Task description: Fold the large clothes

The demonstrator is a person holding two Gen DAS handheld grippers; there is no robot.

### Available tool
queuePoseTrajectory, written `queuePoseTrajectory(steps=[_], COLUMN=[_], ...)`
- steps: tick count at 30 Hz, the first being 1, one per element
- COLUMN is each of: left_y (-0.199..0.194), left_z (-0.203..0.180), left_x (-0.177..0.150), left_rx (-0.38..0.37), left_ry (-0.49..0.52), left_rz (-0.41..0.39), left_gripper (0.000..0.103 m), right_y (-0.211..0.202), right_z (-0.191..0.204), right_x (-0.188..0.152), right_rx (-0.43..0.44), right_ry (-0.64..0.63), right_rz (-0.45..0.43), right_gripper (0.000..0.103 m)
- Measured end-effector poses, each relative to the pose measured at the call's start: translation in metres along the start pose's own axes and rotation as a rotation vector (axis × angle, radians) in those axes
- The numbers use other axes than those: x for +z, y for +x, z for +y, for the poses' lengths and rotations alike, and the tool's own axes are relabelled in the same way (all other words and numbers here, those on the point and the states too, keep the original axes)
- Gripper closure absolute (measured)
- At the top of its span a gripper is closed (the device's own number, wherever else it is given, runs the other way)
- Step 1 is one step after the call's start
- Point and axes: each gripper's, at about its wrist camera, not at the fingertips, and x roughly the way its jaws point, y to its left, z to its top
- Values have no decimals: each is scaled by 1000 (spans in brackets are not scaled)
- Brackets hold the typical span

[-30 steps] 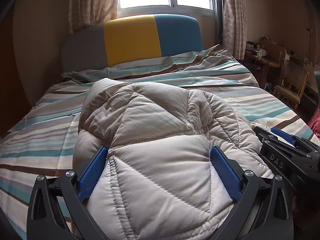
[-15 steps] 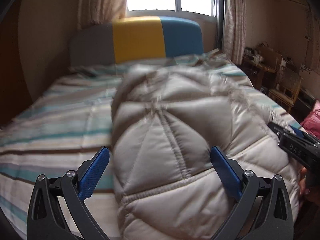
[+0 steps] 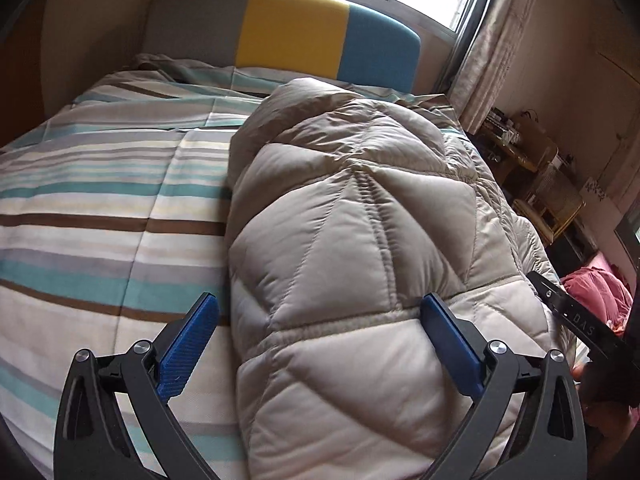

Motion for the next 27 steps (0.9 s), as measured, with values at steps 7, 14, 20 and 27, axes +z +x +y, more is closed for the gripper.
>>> queuePoseTrajectory(steps=[7,14,20,27], left_y=[-19,-14,2,8], left_z=[-1,15,22,14], left_x=[-5,-9,-6,-10], left_rx=[-8,-116,-173,-205], left_ry=[73,43,15,54], left_rz=[18,112,177,208], left_gripper=[3,3,3,3], right_y=[-15,-4,12,40], right_z=[-4,-26,-35,-58], right_x=[-6,-15,-15,-16], right_rx=[26,152,201,356], right_ry=[27,111,121,258], right_rz=[22,182,249,366], right_gripper=[31,25,16,12])
